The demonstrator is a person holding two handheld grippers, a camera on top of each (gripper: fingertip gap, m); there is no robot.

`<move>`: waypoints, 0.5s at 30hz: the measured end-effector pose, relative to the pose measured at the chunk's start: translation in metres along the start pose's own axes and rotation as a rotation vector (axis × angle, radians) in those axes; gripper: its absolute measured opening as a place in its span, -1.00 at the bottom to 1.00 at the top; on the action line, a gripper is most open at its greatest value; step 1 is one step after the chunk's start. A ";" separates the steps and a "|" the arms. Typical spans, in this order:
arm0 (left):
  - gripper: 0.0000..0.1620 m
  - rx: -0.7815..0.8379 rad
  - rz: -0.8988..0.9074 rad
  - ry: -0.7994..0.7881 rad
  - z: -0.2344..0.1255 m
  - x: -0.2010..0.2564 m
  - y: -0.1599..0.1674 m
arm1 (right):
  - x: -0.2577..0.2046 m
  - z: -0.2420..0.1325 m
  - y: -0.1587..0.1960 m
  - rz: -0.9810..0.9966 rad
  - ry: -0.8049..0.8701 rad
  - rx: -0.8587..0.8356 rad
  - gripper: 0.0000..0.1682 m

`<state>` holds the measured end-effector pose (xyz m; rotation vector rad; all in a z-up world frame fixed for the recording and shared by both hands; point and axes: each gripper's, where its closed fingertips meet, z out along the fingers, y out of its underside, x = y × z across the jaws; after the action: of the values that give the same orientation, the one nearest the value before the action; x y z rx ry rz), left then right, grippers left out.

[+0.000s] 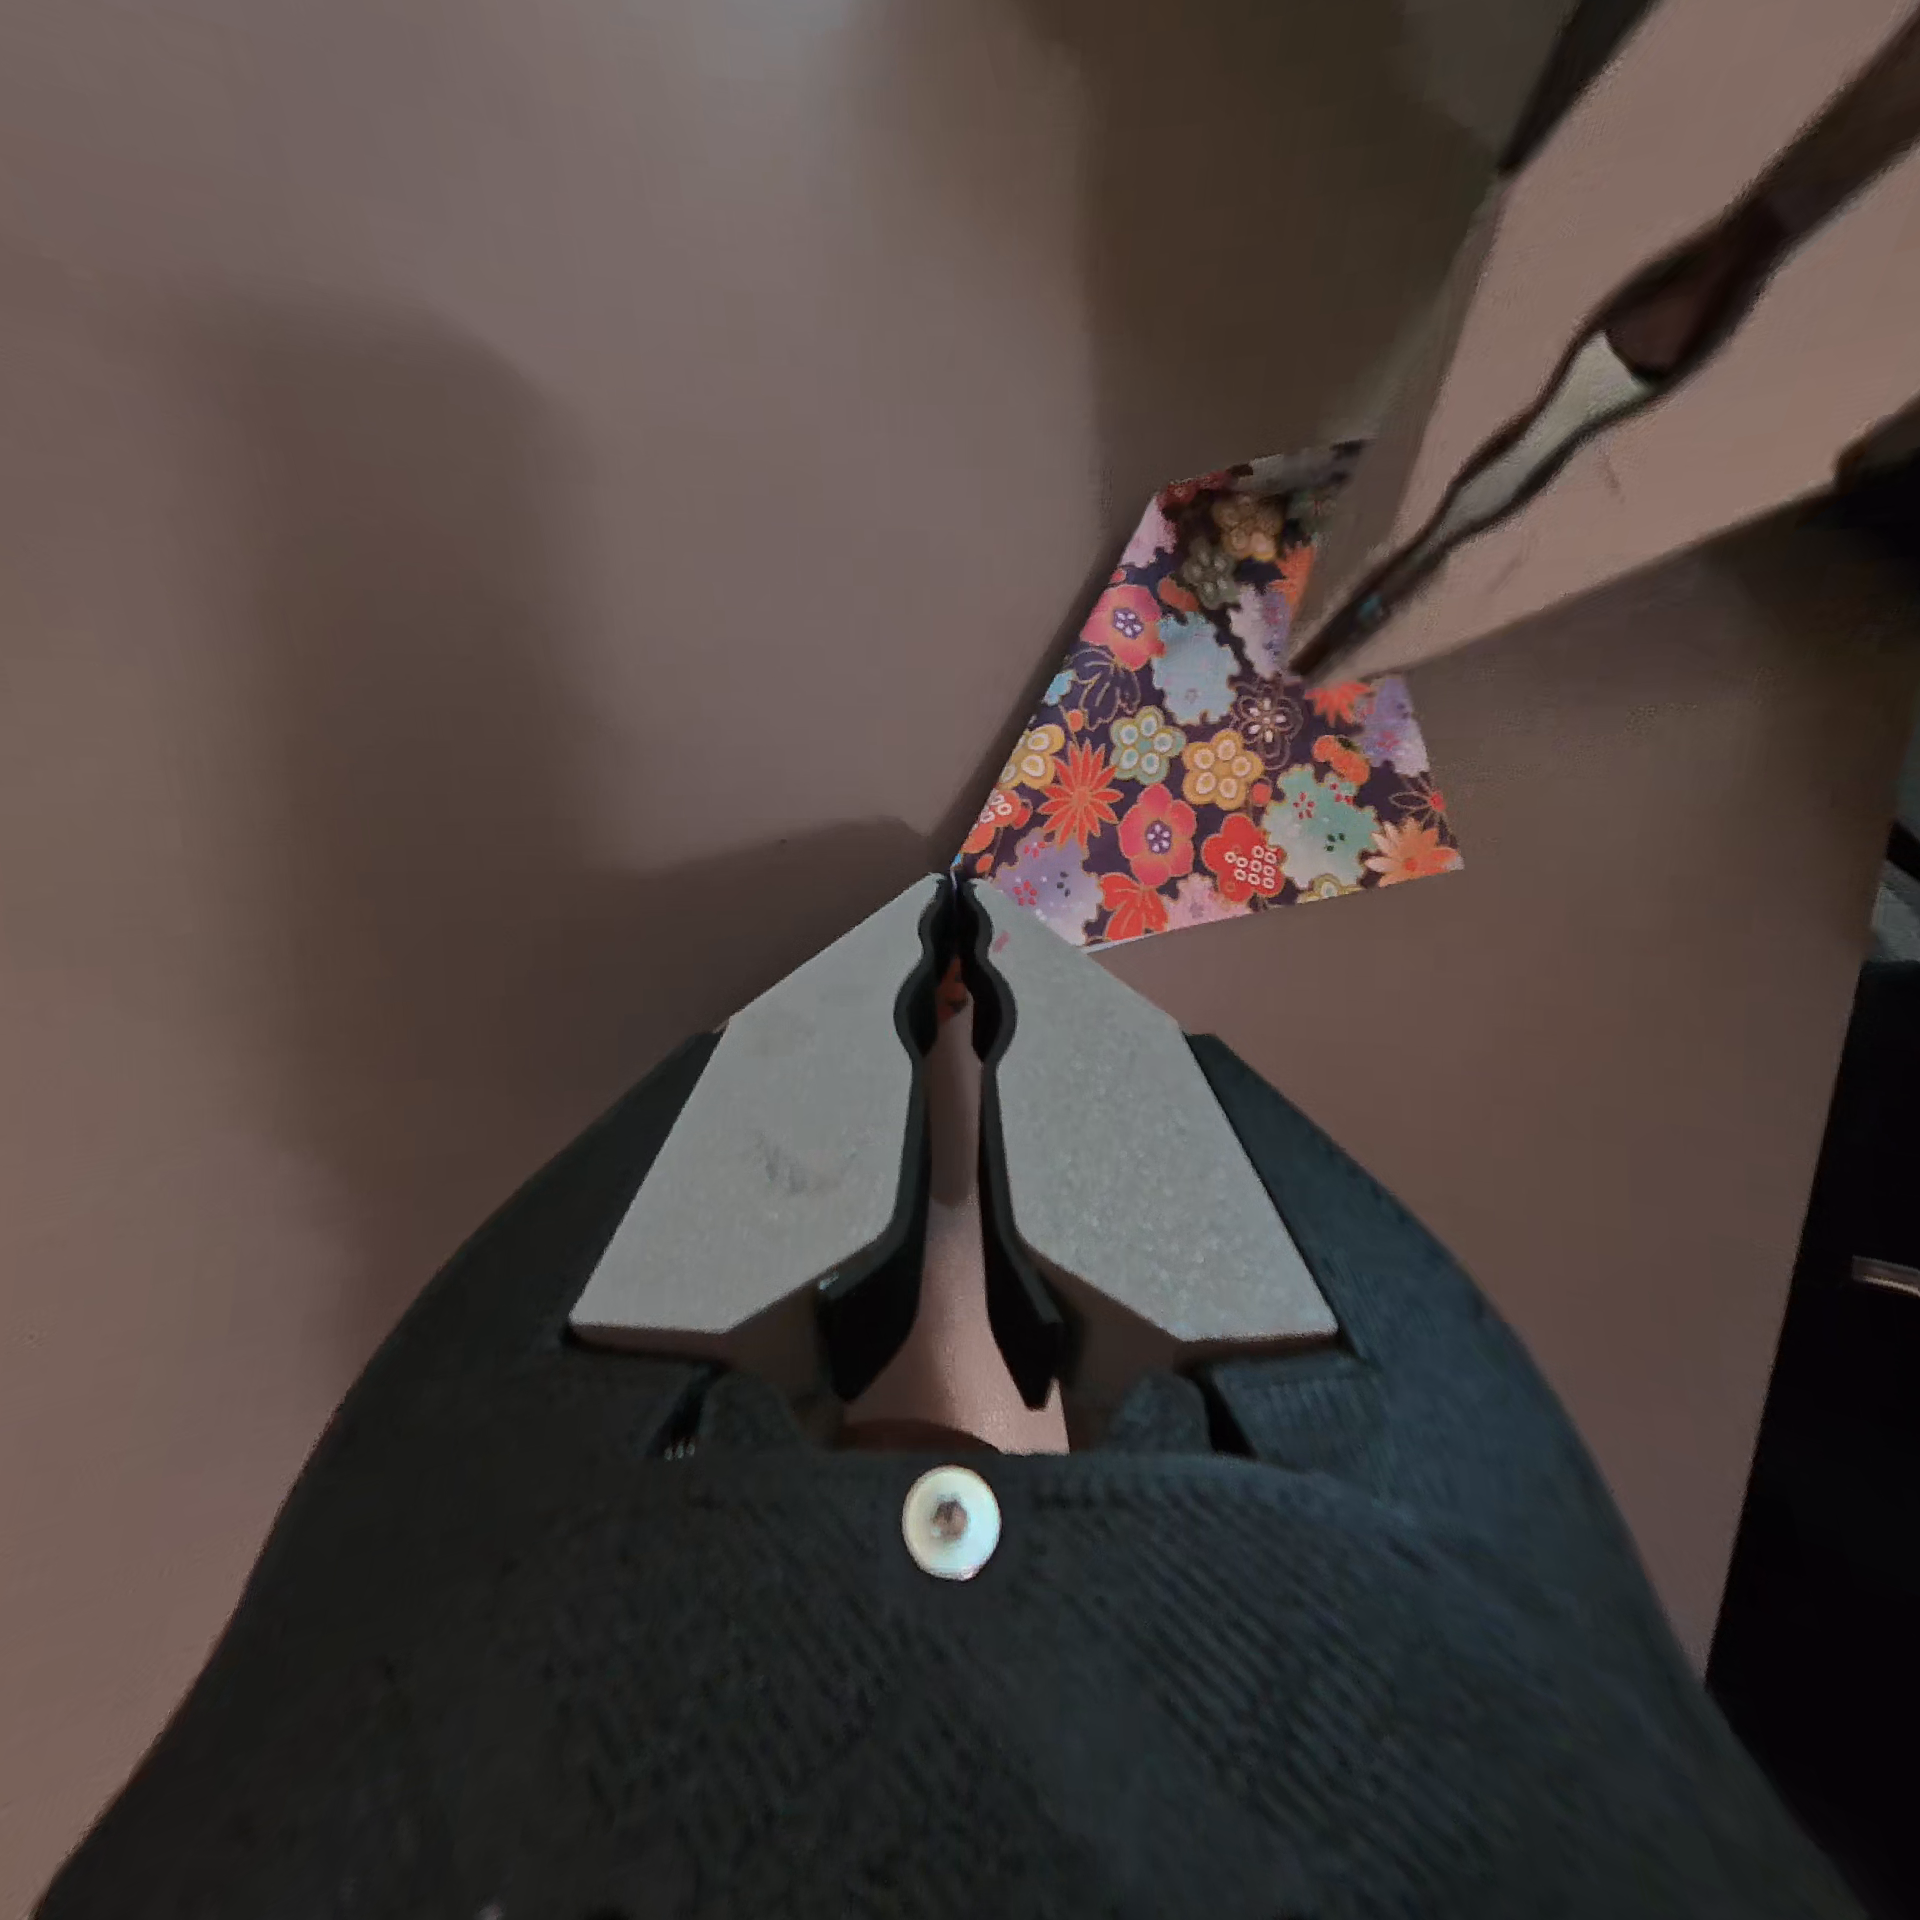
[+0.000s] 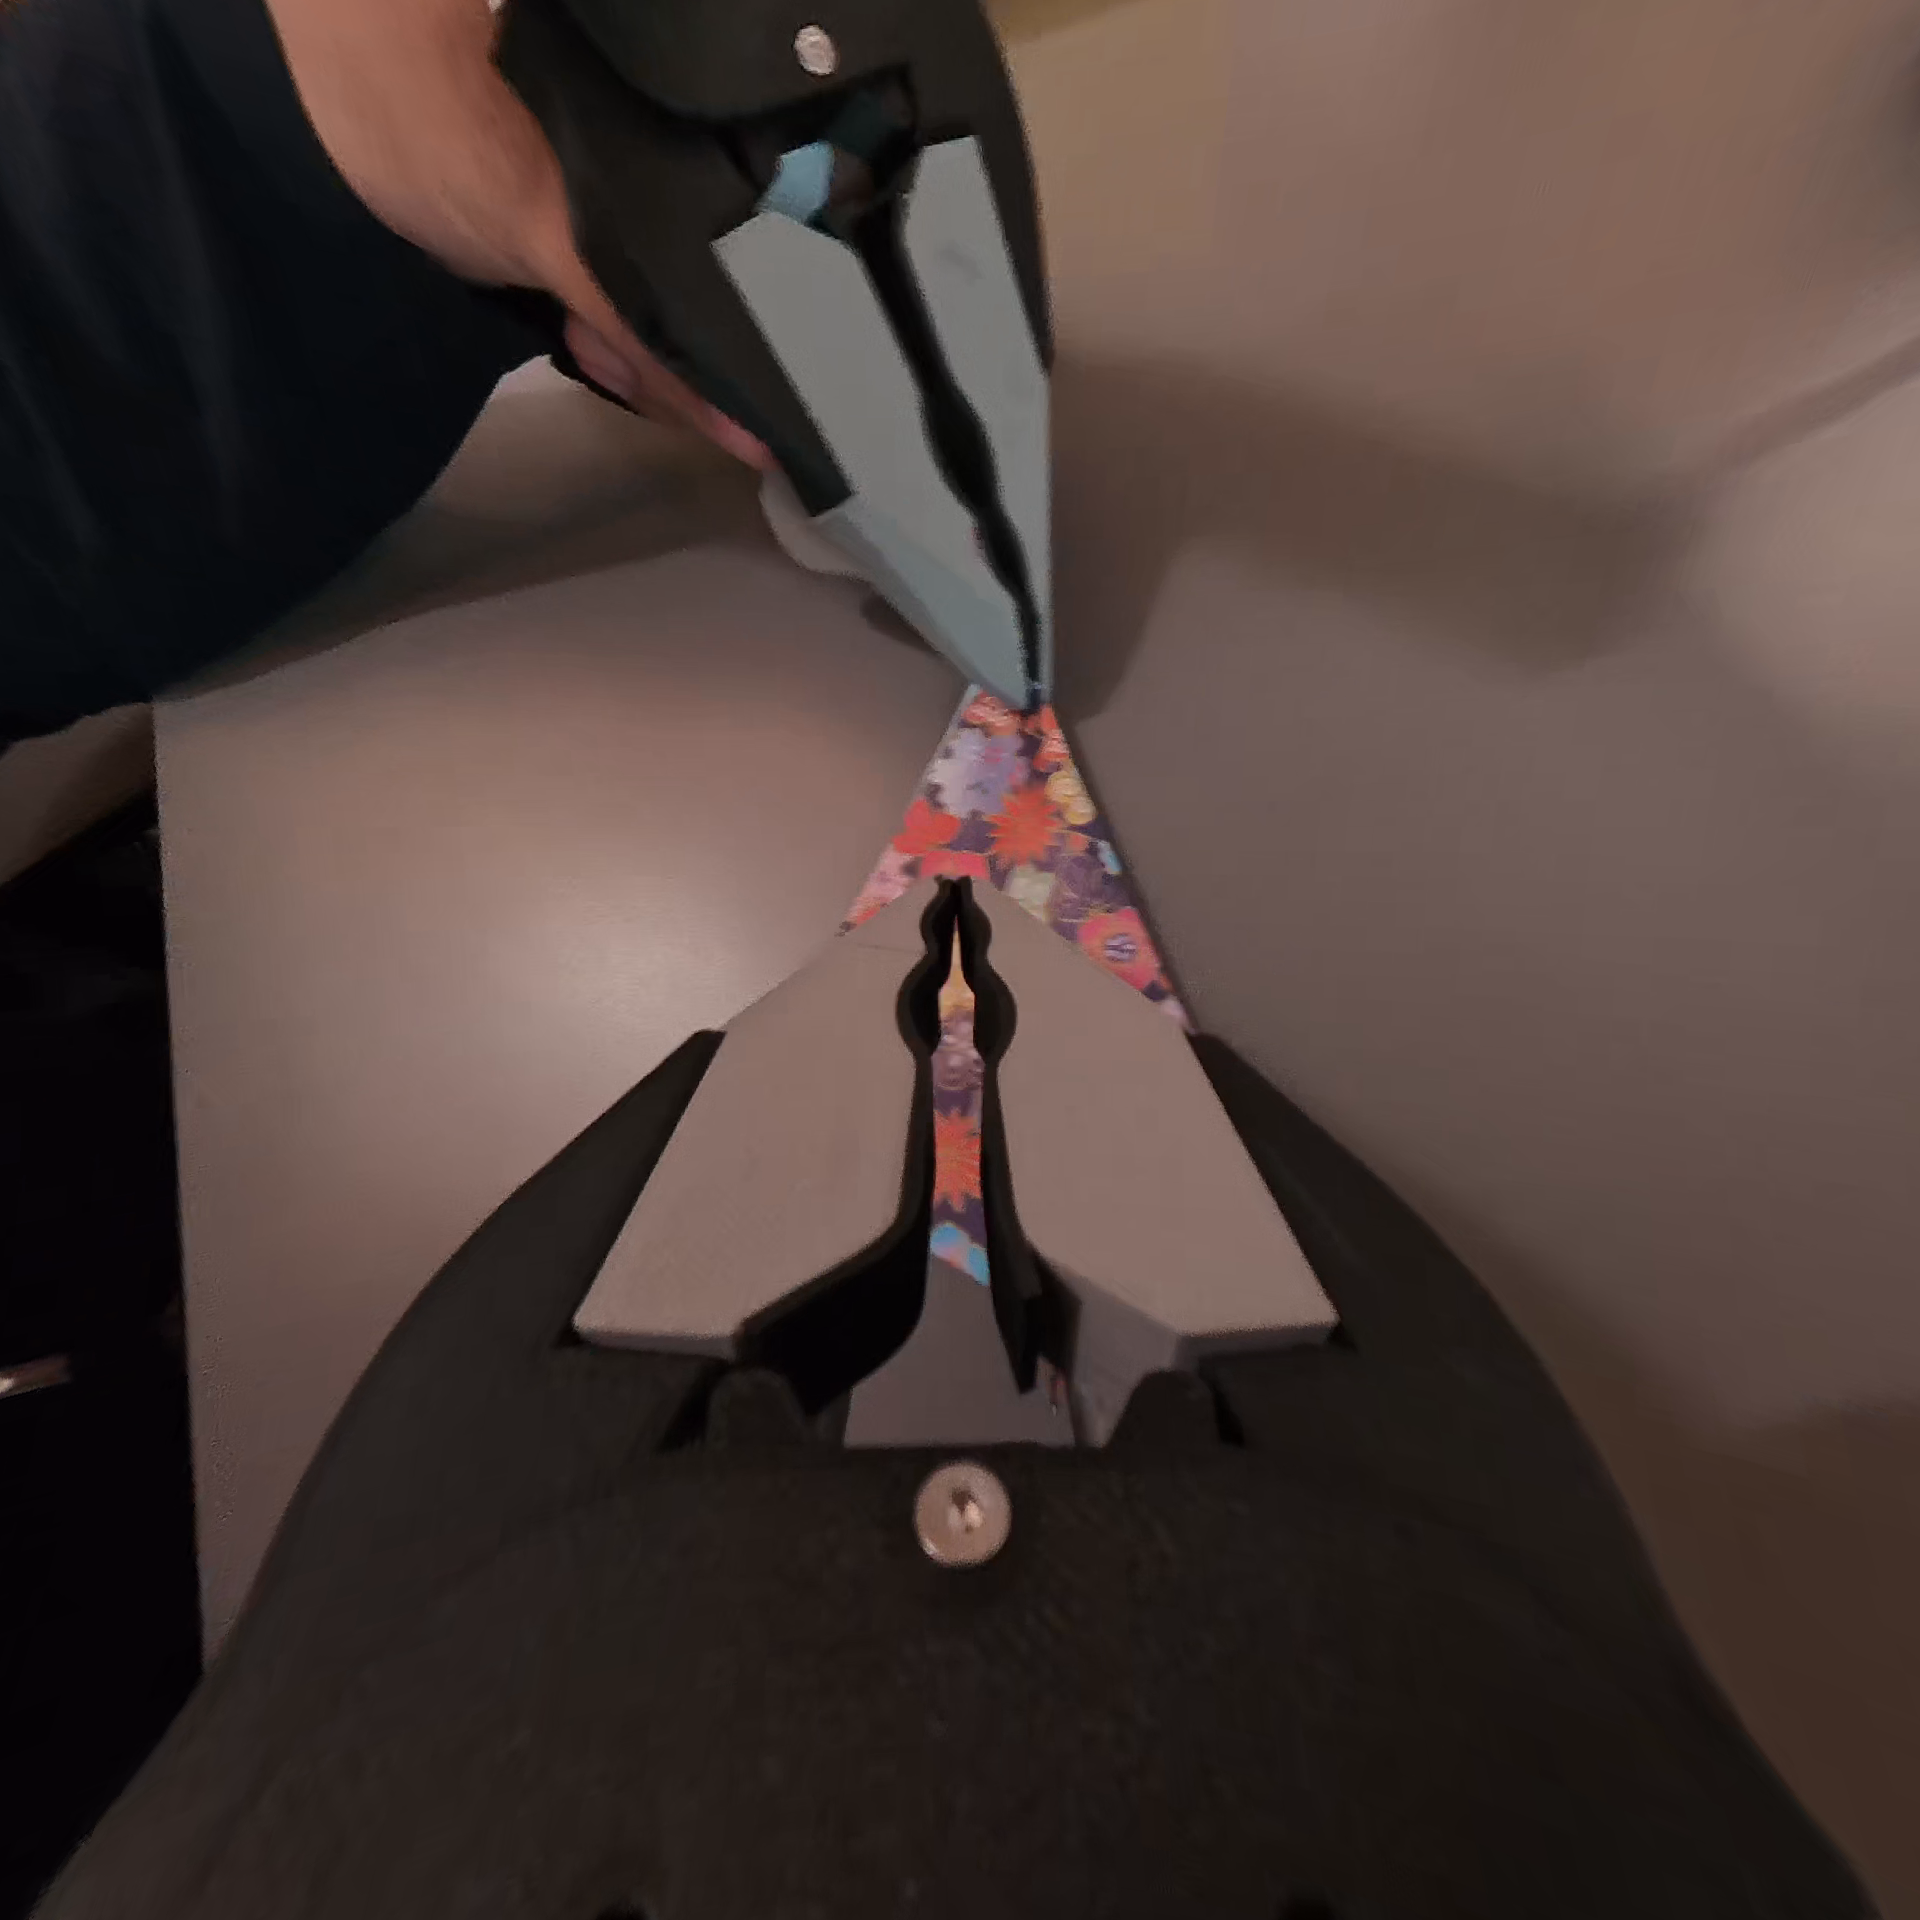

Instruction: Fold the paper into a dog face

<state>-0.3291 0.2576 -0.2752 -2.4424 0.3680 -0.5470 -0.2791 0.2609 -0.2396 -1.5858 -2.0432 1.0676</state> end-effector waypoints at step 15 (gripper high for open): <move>-1.00 0.015 0.033 0.053 -0.011 0.010 -0.013 | -0.036 0.029 0.005 0.100 -0.354 -0.056 -1.00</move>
<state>-0.3241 0.2585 -0.2566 -2.4064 0.4242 -0.5986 -0.2837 0.2176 -0.2563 -1.6363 -2.2514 1.4258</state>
